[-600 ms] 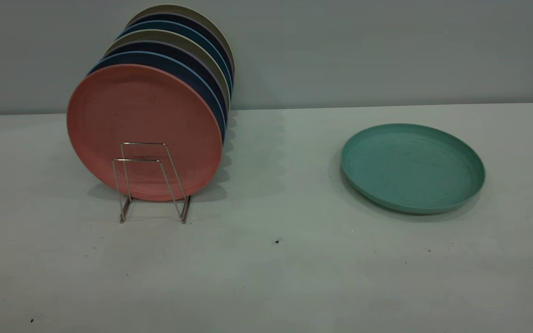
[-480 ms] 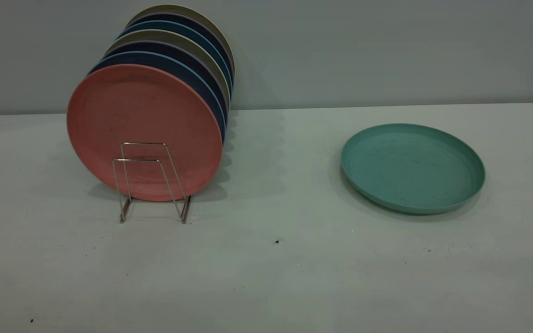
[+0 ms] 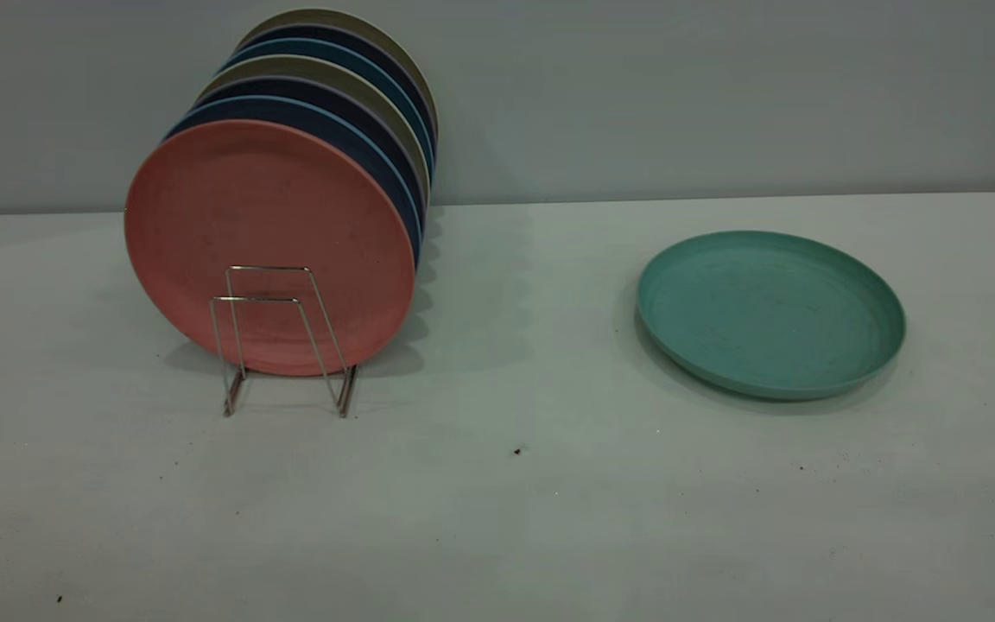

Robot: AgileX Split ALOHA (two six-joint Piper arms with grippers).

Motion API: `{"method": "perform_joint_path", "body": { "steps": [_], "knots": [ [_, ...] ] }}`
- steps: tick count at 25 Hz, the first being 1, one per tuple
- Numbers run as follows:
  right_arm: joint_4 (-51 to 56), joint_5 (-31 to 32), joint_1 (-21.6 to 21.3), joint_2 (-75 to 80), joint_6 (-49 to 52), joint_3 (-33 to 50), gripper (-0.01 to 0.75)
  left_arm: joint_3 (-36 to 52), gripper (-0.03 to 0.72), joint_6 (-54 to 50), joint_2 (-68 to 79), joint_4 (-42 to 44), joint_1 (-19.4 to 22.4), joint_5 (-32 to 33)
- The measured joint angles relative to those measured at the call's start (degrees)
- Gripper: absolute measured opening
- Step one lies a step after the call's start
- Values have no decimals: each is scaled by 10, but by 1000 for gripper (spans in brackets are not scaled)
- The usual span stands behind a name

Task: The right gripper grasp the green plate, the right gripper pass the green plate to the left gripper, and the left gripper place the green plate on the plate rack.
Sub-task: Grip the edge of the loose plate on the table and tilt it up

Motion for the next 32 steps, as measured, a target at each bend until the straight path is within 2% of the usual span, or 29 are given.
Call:
{"method": "perform_joint_path", "body": {
  "steps": [27,29,32],
  "knots": [
    [2,-1,0,0,0,-1,430,0,468,-3,0,-14,0,-2],
    [2,-8,0,3,2,-7,430,-4,468,-19,0,-14,0,-14],
    [2,-45,0,57,1,-29,430,-28,468,-49,30,-5,0,-76]
  ]
}}
